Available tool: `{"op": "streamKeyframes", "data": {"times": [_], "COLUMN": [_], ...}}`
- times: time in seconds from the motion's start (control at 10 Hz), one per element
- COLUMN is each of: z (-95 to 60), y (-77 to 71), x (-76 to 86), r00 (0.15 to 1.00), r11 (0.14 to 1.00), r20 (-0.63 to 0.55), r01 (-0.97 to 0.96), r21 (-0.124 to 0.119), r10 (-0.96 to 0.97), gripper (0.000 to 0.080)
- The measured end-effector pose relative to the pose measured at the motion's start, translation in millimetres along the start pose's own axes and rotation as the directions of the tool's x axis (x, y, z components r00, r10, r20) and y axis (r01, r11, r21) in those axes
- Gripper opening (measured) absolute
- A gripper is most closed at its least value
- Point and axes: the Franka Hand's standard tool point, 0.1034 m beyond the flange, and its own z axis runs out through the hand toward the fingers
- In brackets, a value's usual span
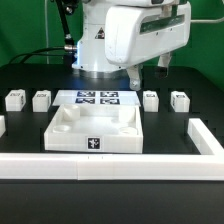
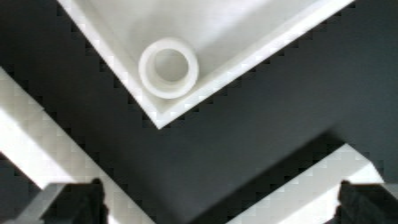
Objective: Assemble square table
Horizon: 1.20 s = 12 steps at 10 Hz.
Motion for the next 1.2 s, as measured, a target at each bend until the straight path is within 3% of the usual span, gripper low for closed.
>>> {"op": "streamKeyframes", "data": {"times": [0.9, 1.2], "z": [1.3, 5.0], "y": [-0.4, -1.1], "x": [-0.3, -6.3], "r00": [1.0, 0.996], "r11": [1.0, 0.996], "r20": [0.001, 0.002], "r01": [0.0, 0.085], "r21": [0.002, 0.003], "r10": [0.0, -0.085], "gripper": [0.0649, 0.0649]}}
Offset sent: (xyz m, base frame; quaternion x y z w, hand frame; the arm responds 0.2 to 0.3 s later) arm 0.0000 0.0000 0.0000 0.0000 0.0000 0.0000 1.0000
